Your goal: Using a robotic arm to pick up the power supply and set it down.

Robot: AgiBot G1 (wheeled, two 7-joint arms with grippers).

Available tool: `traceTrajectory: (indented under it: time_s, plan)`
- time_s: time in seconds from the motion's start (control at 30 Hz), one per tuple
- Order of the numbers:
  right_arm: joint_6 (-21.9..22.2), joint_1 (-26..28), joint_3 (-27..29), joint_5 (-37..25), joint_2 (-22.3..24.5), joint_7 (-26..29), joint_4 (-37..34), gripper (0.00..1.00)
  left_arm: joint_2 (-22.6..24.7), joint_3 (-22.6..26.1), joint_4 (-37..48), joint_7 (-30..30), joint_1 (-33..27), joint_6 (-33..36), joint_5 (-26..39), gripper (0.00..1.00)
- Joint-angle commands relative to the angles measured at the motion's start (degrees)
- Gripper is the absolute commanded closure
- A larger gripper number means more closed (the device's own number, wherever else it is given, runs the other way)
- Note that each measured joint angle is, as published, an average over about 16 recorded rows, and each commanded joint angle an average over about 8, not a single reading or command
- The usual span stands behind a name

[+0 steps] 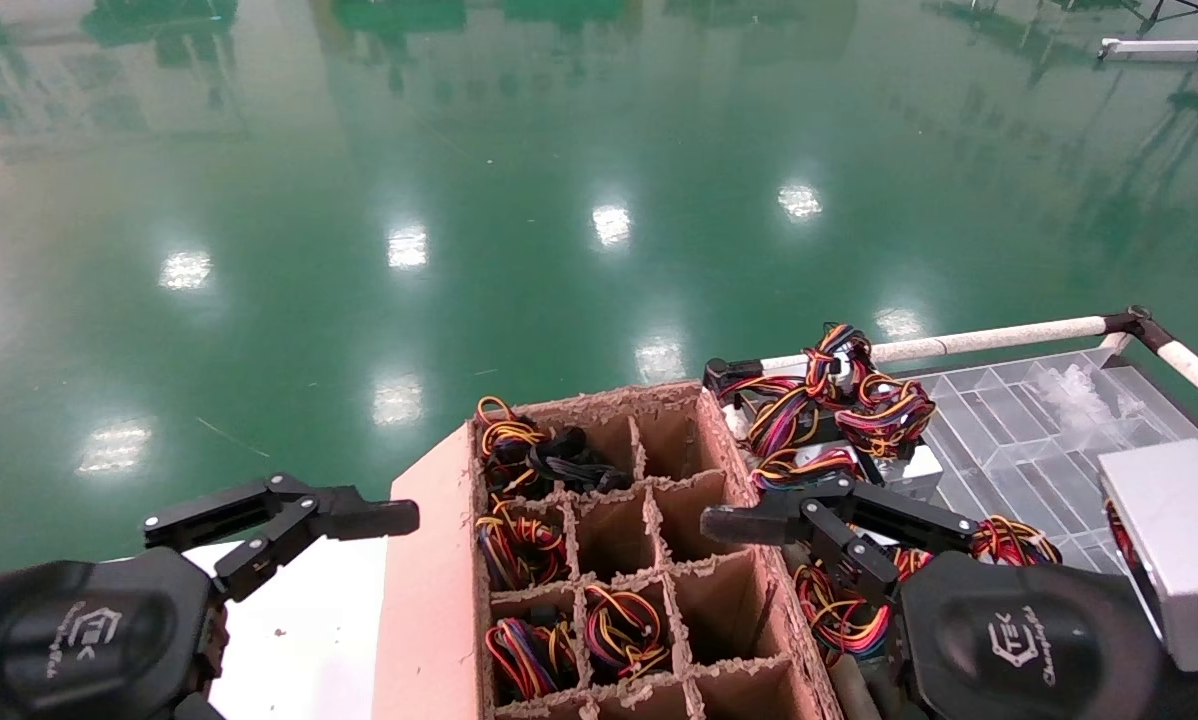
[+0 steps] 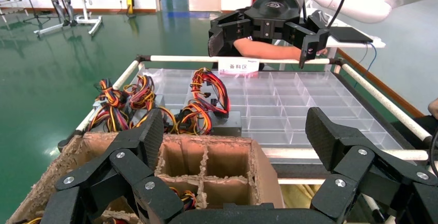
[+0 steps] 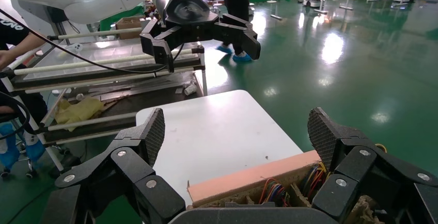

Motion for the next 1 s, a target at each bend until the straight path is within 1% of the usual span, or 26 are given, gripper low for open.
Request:
traceTrajectory:
  time_s: [0.03, 0.23, 0.27, 0.5, 0.53, 1.0]
  plan:
    - [0.0, 0.0, 0.0, 0.0, 0.0, 0.0, 0.0, 0.00, 0.0, 0.0, 0.0, 0.0, 0.0, 0.0, 0.0, 0.00]
    - [0.0, 0.0, 0.0, 0.0, 0.0, 0.0, 0.0, 0.00, 0.0, 0.0, 0.0, 0.0, 0.0, 0.0, 0.0, 0.00]
    - [0.0, 0.0, 0.0, 0.0, 0.0, 0.0, 0.0, 0.00, 0.0, 0.0, 0.0, 0.0, 0.0, 0.0, 0.0, 0.06]
    - [0.0, 0.0, 0.0, 0.0, 0.0, 0.0, 0.0, 0.00, 0.0, 0.0, 0.0, 0.0, 0.0, 0.0, 0.0, 0.93]
    - [0.0, 0.0, 0.0, 0.0, 0.0, 0.0, 0.0, 0.00, 0.0, 0.0, 0.0, 0.0, 0.0, 0.0, 0.0, 1.00]
    - [0.0, 0.0, 0.0, 0.0, 0.0, 0.0, 0.0, 0.00, 0.0, 0.0, 0.0, 0.0, 0.0, 0.0, 0.0, 1.00]
